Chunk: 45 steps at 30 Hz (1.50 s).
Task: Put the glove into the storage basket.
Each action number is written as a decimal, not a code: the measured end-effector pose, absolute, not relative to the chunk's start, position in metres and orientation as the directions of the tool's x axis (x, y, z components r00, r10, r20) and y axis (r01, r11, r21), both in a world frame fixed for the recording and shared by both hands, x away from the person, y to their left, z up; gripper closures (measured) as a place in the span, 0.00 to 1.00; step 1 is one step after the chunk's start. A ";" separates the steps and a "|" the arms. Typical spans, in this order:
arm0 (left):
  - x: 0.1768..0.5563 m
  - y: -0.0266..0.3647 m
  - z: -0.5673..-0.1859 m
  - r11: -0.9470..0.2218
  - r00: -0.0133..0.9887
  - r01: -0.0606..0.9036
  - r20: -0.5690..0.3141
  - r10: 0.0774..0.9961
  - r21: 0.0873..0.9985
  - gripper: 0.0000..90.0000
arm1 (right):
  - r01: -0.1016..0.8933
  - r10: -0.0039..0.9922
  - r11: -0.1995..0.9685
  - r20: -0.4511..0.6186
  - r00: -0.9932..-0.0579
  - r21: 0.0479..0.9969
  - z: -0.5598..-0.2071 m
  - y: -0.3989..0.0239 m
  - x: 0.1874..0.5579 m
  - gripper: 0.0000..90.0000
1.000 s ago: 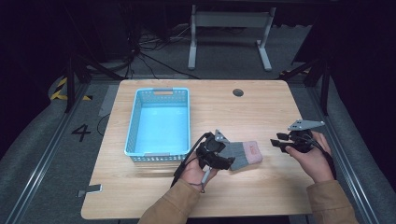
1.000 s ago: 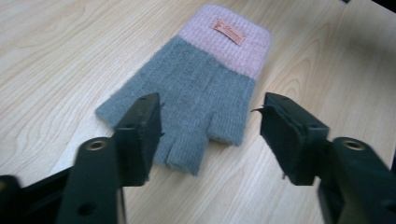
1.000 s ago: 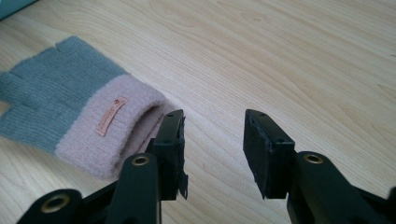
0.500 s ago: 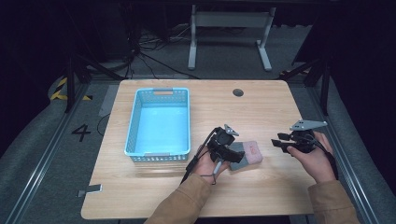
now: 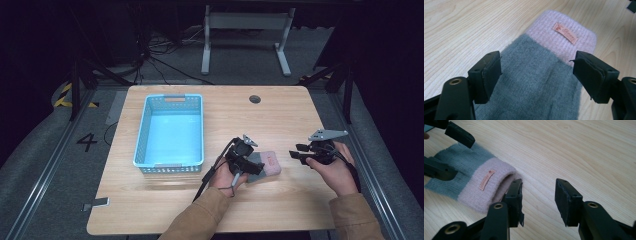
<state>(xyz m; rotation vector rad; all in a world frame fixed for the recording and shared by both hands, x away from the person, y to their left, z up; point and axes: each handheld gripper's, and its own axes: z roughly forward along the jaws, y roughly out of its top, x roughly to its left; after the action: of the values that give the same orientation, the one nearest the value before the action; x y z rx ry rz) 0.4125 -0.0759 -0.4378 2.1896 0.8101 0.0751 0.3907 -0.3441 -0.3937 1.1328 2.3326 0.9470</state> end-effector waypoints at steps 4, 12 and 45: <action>0.414 -0.079 -0.443 -0.501 0.789 0.537 -0.196 0.582 0.679 0.26 | 0.546 0.798 0.446 -0.039 -0.602 0.709 -0.395 -0.344 0.391 0.64; 0.410 -0.089 -0.449 -0.551 0.794 0.520 -0.131 0.593 0.653 0.22 | 0.553 0.800 0.436 -0.024 -0.600 0.709 -0.396 -0.344 0.392 0.64; 0.393 -0.100 -0.446 -0.644 0.832 0.442 -0.016 0.555 0.625 0.67 | 0.541 0.811 0.412 -0.025 -0.584 0.733 -0.393 -0.348 0.388 0.62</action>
<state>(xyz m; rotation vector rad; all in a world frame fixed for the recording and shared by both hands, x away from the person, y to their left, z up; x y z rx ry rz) 0.3930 -0.0999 -0.4463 2.3727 0.7263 0.2338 0.3885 -0.3475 -0.3928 1.1601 2.2960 0.9849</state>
